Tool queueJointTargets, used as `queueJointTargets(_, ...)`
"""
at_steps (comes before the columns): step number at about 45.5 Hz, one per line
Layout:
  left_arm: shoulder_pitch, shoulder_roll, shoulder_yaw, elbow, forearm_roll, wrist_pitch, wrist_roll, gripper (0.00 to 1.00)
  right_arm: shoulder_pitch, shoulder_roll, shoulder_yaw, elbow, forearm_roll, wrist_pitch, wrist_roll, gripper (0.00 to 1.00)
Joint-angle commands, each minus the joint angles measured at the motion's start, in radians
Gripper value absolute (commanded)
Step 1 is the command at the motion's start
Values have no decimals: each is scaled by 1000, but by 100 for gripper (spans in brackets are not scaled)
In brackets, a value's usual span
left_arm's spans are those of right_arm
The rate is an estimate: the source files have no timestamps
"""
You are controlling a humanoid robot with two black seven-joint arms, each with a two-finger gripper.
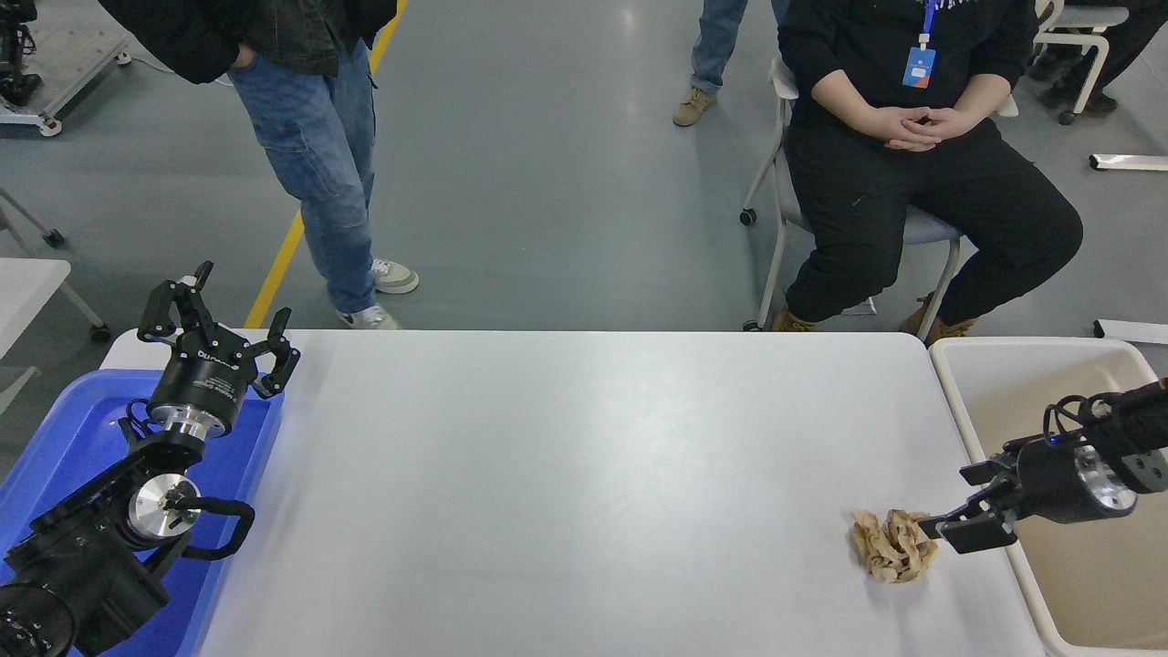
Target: Clean the table surface
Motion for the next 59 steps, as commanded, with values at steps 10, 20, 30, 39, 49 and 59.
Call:
queueJointTargets(10, 0, 0, 0, -1, 0, 0, 0, 100, -155, 56, 91, -117, 15, -19, -3, 98)
queueJointTargets(20, 0, 0, -1, -1, 0, 0, 0, 100, -181, 99, 112, -117, 17, -39, -3, 98)
queueJointTargets(30, 0, 0, 0, -1, 0, 0, 0, 100, -183, 112, 120, -120, 17, -42, -3, 98)
queueJointTargets(39, 0, 0, 0, 1, 0, 0, 0, 100, -209, 114, 121, -157, 17, -44, -3, 98)
queueJointTargets(49, 0, 0, 0, -1, 0, 0, 0, 100, -266, 143, 133, -217, 17, -60, -3, 98)
queueJointTargets(59, 0, 0, -1, -1, 0, 0, 0, 100, -293, 164, 153, -233, 19, -73, -3, 98)
